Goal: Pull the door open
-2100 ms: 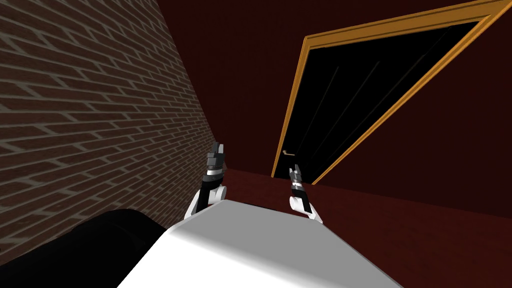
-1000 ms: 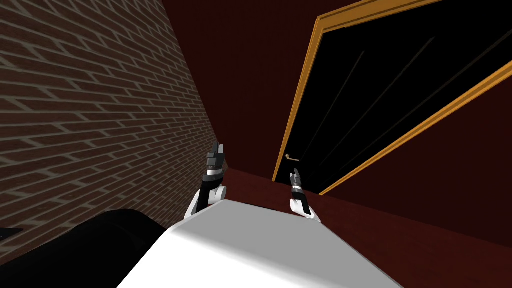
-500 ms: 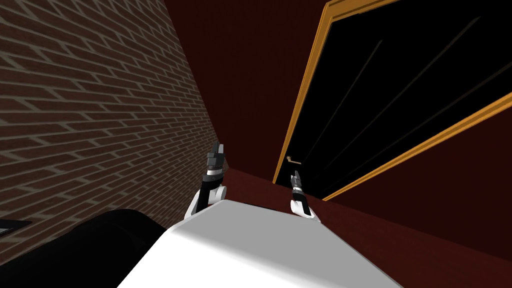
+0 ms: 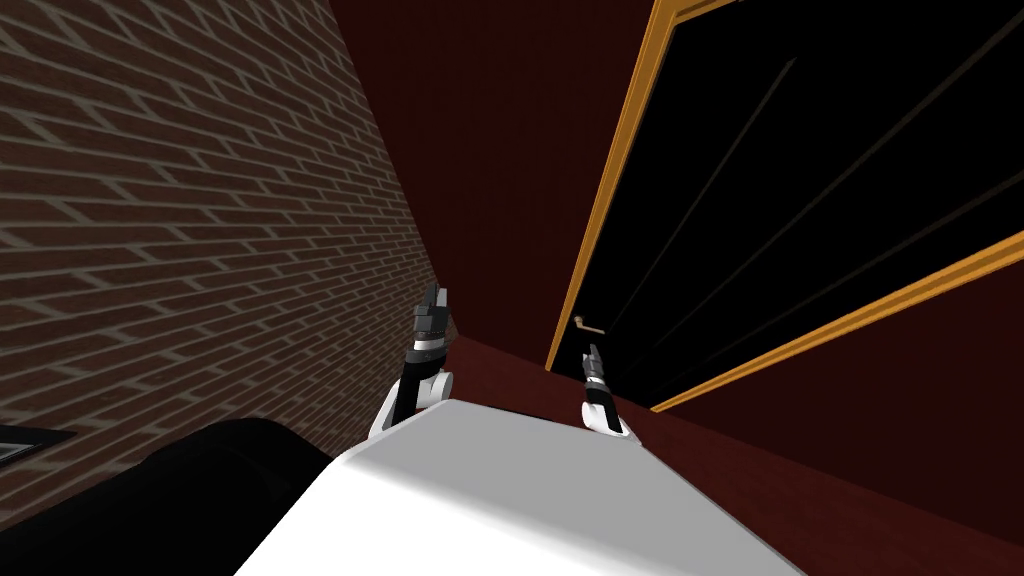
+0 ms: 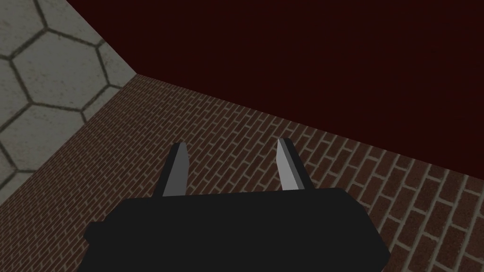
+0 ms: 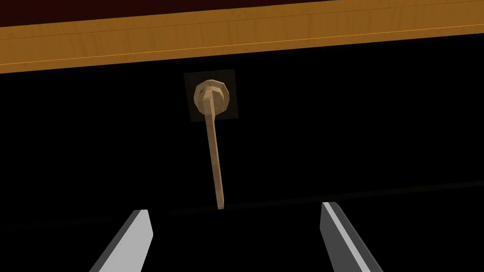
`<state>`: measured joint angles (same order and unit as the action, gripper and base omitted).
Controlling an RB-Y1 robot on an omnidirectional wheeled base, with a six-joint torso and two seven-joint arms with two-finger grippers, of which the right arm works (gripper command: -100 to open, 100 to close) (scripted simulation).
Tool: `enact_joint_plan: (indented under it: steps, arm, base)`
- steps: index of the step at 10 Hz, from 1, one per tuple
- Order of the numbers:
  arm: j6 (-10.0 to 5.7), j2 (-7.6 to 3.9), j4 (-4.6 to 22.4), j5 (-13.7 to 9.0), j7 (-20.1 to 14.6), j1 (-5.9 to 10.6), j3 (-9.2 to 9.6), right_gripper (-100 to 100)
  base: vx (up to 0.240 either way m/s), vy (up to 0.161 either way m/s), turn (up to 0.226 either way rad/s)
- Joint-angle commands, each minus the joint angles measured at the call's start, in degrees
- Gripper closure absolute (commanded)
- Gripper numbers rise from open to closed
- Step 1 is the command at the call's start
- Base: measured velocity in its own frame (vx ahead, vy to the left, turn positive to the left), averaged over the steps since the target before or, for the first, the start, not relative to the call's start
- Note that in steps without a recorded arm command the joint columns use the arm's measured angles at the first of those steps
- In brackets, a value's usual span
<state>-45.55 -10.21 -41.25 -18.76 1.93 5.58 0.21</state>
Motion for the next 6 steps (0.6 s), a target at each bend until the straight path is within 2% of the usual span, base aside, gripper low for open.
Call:
enact_joint_plan:
  steps: [1,3,6]
  arm:
    - [-0.42,-0.17,1.8,-0.3,0.2,0.58,-0.04,-100]
    - [-1.15,-0.38,5.0,-0.9,0.6,1.66,-0.11,-100]
    - [-1.55,-0.49,6.7,-1.2,0.8,2.27,-0.15,-100]
  base:
    - [0.043,-0.046,0.06]
    - [0.061,-0.064,0.083]
    - [0.045,-0.05,0.034]
